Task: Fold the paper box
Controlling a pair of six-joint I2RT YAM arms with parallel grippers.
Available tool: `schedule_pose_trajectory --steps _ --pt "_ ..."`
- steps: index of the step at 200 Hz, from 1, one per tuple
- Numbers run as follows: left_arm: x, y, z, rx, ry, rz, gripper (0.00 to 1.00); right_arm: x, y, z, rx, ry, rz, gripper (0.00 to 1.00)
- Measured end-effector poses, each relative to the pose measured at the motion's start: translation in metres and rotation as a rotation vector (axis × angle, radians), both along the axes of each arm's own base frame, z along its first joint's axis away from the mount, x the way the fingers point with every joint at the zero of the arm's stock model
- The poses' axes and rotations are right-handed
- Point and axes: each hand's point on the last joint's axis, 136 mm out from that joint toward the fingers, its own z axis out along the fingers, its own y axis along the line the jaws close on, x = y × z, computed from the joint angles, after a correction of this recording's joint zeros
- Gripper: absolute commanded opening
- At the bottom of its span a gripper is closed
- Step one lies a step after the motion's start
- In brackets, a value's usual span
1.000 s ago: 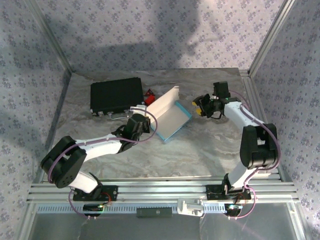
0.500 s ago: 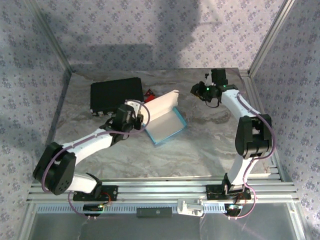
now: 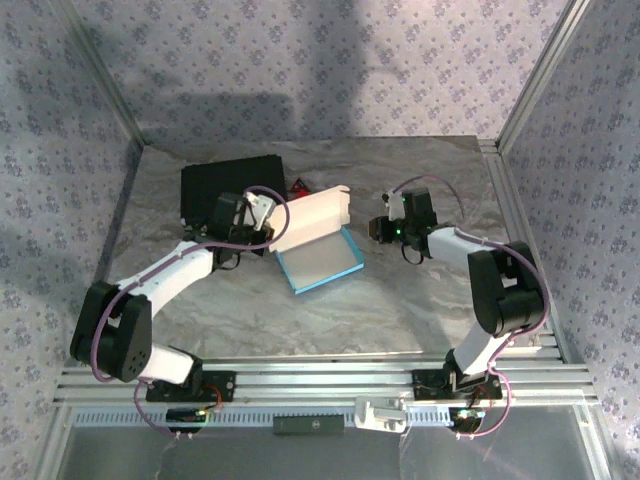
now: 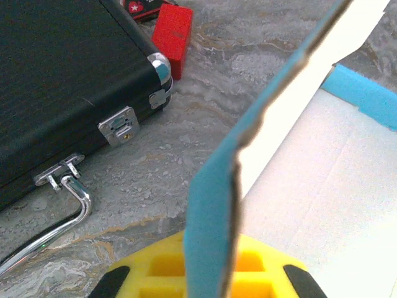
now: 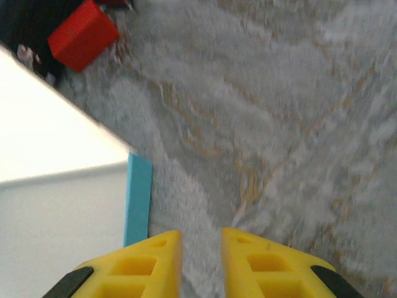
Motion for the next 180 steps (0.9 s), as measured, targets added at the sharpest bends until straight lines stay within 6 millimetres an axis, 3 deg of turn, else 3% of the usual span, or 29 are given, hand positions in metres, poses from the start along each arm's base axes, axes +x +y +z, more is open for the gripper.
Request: schedule_pose_trajectory --steps 61,80,102,120,149,180 --pt "0.003 0.001 -0.002 0.010 -0.001 0.008 0.00 0.046 0.026 0.039 0.055 -0.083 0.024 0.30" --pt "0.004 0.001 0.000 0.009 -0.005 0.008 0.00 0.040 0.026 0.047 0.106 -0.065 0.014 0.31" --pt "0.008 0.000 0.002 0.012 -0.008 0.012 0.00 0.019 0.024 0.058 0.103 -0.069 0.027 0.35" --pt "0.012 0.000 0.002 0.021 -0.006 0.019 0.00 0.006 0.035 0.064 0.075 -0.097 0.088 0.37" --pt "0.016 0.001 -0.002 0.035 0.001 0.029 0.00 -0.006 0.051 0.041 0.004 -0.076 0.176 0.39" --pt "0.017 0.001 -0.002 0.037 0.000 0.032 0.00 -0.010 0.048 0.007 -0.074 -0.018 0.203 0.39"
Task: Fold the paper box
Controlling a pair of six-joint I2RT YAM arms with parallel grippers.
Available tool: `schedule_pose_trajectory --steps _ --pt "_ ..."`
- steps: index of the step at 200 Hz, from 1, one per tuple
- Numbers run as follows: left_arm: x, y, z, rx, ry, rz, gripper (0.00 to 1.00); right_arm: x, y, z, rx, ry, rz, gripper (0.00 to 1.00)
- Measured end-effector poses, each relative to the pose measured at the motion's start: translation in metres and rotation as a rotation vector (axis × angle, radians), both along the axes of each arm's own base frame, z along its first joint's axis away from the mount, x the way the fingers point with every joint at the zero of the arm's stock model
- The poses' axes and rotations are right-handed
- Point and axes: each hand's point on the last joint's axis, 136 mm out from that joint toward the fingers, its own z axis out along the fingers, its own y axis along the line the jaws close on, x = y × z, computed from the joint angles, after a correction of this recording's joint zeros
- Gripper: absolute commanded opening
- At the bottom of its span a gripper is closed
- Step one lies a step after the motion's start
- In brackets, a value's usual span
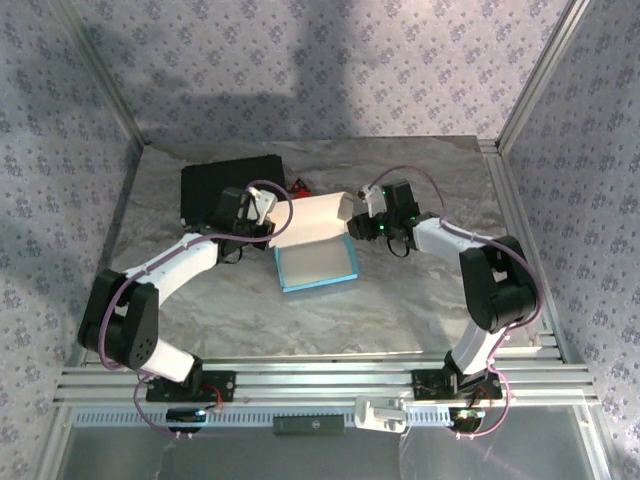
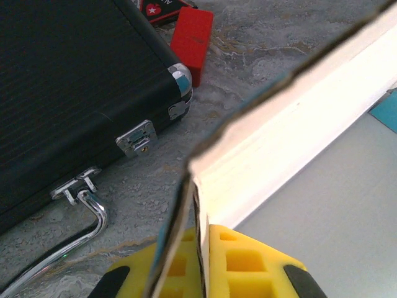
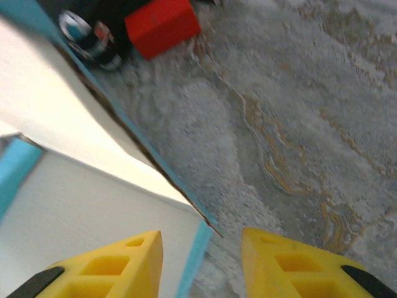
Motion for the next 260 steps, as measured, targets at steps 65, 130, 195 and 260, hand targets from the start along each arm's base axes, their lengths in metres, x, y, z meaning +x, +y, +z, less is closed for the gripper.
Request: schedule_pose_trajectory --steps 65,130,195,260 --pt "0.008 -0.003 0.002 0.007 -0.004 -0.003 0.00 0.011 0.017 0.014 -0.045 -0.073 0.073 0.29" --pt "0.010 -0.003 0.000 0.016 0.004 0.003 0.00 0.012 0.019 0.011 -0.097 -0.100 0.057 0.27" --pt "0.010 -0.003 0.001 0.021 0.003 0.004 0.00 0.017 0.011 0.052 -0.121 -0.149 0.028 0.26" --pt "0.011 -0.005 0.002 0.024 0.005 0.001 0.00 0.022 0.016 0.060 -0.152 -0.133 0.046 0.18"
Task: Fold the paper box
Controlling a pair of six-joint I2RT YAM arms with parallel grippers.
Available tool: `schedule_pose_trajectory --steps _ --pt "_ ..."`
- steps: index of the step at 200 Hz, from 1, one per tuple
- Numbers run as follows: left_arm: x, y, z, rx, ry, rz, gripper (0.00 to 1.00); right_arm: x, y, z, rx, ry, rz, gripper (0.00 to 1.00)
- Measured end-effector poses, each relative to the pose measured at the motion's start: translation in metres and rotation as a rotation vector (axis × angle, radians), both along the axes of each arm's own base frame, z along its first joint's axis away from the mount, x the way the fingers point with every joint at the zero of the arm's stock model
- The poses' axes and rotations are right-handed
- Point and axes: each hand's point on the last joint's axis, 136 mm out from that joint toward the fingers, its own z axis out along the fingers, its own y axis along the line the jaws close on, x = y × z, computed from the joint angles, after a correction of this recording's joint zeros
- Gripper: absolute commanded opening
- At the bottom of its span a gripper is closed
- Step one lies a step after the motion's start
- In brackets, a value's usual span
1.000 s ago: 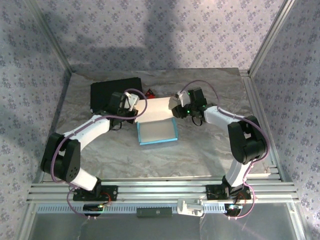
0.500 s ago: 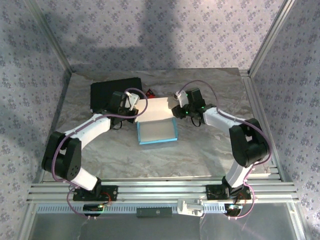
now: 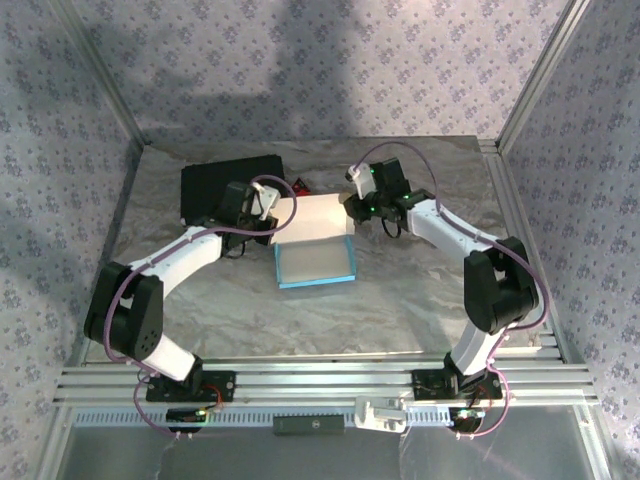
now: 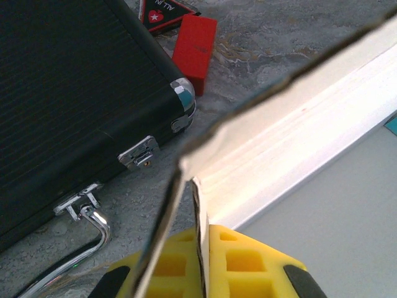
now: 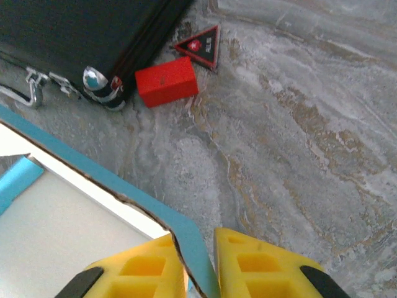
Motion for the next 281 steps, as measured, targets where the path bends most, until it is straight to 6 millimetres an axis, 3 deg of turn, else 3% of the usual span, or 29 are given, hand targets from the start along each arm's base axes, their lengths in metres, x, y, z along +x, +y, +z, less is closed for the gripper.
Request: schedule_pose_trajectory --steps 28,70,112,150,179,207,281 --pt "0.001 -0.002 0.002 0.005 -0.004 0.000 0.00 -0.003 -0.002 -0.006 -0.029 0.023 -0.010 0.18" --pt "0.003 -0.004 -0.001 0.019 0.006 0.011 0.00 -0.004 -0.001 -0.006 -0.060 0.035 -0.031 0.00" --pt "0.013 -0.001 0.001 -0.015 0.043 0.144 0.00 -0.005 0.003 -0.006 -0.068 0.065 -0.126 0.00" --pt "0.018 0.004 0.002 -0.098 0.076 0.354 0.00 -0.012 0.017 -0.005 0.000 0.067 -0.346 0.00" --pt "0.024 0.000 0.008 -0.187 0.050 0.456 0.00 -0.026 0.016 -0.005 0.081 0.019 -0.527 0.00" --pt "0.018 -0.001 0.001 -0.216 0.027 0.488 0.00 -0.044 0.019 -0.004 0.113 -0.050 -0.629 0.00" --pt "-0.015 0.000 -0.003 -0.345 -0.108 0.438 0.00 -0.094 0.023 -0.013 0.220 -0.307 -0.631 0.00"
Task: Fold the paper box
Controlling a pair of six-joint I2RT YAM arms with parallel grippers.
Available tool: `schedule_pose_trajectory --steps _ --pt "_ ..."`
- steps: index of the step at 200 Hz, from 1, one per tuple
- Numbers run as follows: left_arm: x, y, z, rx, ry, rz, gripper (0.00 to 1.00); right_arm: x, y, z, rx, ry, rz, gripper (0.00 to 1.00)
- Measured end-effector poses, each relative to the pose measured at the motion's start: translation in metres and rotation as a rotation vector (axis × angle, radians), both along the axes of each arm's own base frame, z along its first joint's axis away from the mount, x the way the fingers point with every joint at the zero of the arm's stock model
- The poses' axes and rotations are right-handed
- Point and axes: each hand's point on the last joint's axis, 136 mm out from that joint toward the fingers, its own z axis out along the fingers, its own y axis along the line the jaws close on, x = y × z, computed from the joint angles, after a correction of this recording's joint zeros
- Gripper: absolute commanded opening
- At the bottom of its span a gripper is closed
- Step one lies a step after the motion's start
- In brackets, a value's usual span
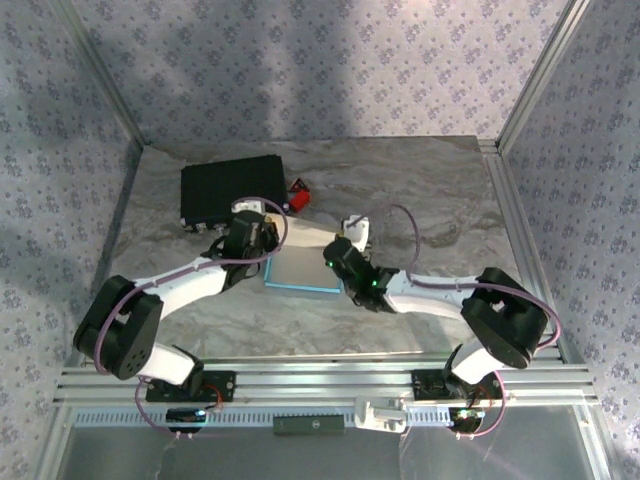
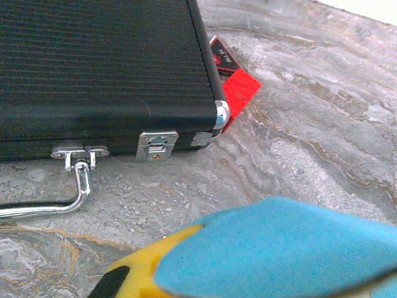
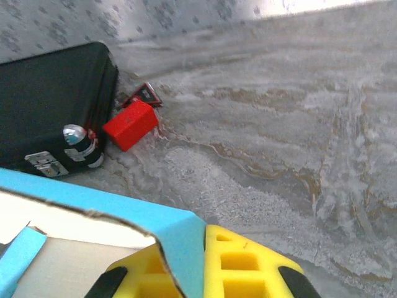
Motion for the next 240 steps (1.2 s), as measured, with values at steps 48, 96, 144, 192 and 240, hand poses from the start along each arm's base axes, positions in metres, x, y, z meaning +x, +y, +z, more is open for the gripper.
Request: schedule_pose_trajectory --steps 48,96,144,192,240 --pt "-0.018 0.000 -0.003 -0.015 -0.079 -0.006 0.00 -0.020 0.000 -0.003 -0.028 -0.110 0.021 0.00" --pt "-0.032 -0.001 -0.006 -0.029 -0.117 -0.015 0.00 -0.031 -0.003 -0.007 -0.050 -0.153 0.039 0.00" --pt "-0.037 -0.001 -0.008 -0.048 -0.128 0.005 0.00 -0.035 -0.004 -0.010 -0.083 -0.184 0.046 0.00" --pt "-0.042 -0.001 -0.013 -0.077 -0.136 0.047 0.00 -0.039 -0.005 -0.012 -0.114 -0.202 0.044 0.00" --pt "-0.046 0.000 -0.015 -0.115 -0.131 0.078 0.00 -0.043 -0.004 -0.014 -0.171 -0.220 0.040 0.00"
